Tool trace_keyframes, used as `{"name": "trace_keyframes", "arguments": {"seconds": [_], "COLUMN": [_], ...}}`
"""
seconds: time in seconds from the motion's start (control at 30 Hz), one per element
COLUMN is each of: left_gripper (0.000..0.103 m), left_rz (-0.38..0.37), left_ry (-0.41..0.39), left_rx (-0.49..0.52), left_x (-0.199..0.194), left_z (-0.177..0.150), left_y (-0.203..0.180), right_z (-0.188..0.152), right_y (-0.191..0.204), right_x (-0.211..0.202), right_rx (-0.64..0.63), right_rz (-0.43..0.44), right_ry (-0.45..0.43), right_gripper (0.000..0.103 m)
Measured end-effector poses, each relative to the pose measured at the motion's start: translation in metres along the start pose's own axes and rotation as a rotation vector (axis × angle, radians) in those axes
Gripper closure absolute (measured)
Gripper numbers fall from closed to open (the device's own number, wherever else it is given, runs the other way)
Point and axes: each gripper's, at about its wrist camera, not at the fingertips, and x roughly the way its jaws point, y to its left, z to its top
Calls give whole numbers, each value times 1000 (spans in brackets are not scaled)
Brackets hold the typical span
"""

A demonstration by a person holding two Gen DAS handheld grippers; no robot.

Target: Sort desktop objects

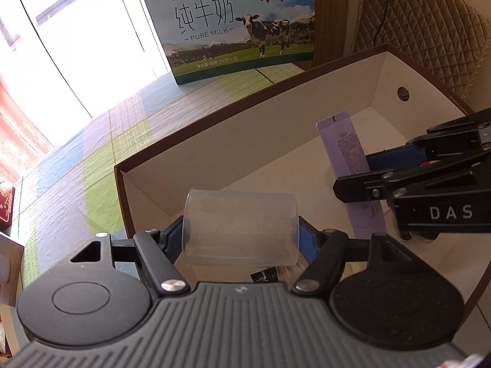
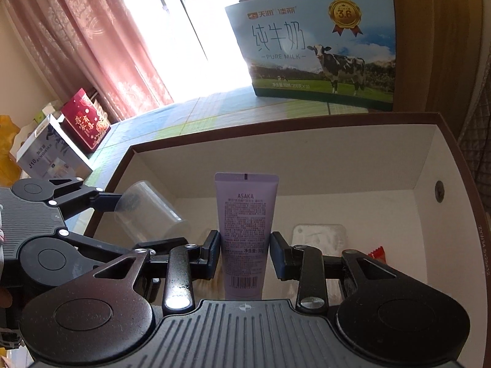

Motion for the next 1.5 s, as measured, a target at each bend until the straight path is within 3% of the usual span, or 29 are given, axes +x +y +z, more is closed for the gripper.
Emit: {"name": "trace_keyframes", "arguments": {"seconds": [0.77, 1.3, 1.43, 1.5], "left_gripper": [34, 34, 14, 13], "left_rz": [4, 33, 56, 50], "left_ry": [15, 11, -13, -22], "left_rx": [6, 6, -2, -4], "left_x": [11, 12, 9, 7], "left_z": [0, 4, 6, 7], "left_y": [5, 5, 7, 7], "right_z": [3, 1, -1, -1], "right_y": [2, -11, -12, -12], "right_x": [14, 4, 0, -3], "right_rx": [-16, 39, 45, 42], "right_rz": [-22, -34, -36, -41], "right_ry": [27, 13, 10, 3], "right_gripper": [69, 49, 41, 34]}}
